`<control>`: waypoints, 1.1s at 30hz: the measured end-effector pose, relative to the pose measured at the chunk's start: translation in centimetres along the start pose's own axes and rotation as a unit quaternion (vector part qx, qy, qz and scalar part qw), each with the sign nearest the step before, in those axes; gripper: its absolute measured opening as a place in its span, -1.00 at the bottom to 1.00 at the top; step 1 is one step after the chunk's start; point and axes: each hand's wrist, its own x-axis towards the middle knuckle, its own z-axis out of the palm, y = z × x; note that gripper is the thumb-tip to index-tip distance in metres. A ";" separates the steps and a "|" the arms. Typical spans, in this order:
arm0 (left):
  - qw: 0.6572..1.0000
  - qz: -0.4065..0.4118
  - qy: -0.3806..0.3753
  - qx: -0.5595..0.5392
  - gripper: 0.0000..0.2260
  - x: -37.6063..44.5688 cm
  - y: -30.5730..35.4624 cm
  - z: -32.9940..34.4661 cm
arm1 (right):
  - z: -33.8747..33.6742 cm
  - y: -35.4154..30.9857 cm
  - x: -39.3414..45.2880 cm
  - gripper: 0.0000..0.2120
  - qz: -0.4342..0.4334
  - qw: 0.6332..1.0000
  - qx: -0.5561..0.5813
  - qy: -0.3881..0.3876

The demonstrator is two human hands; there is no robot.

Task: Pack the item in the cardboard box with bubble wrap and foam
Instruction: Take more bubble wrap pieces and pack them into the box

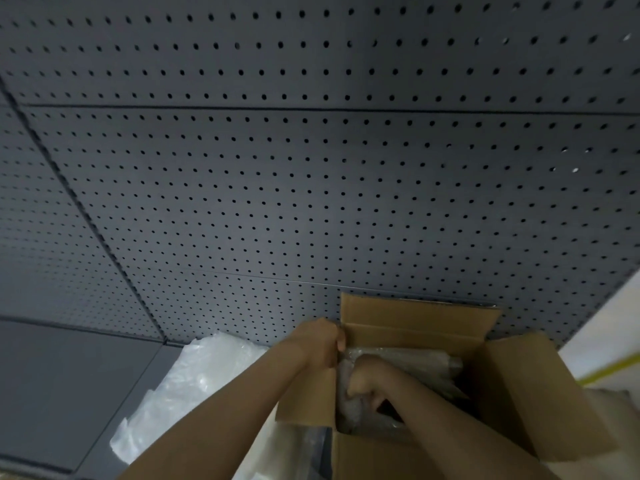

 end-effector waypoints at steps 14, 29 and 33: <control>0.988 -0.059 0.006 0.140 -0.65 -2.7 -1.8 -5.1 | -4.1 -1.2 -4.9 -0.77 -0.015 0.991 -0.068 0.118; 0.994 -0.065 -0.029 0.081 -0.63 -13.3 -20.4 -8.3 | 5.3 -20.0 -7.8 -0.79 0.005 0.927 -0.315 0.202; 0.995 -0.067 -0.036 0.072 -0.65 -14.7 -22.7 -8.1 | 7.9 -21.9 -6.1 -0.87 0.011 0.934 -0.309 0.178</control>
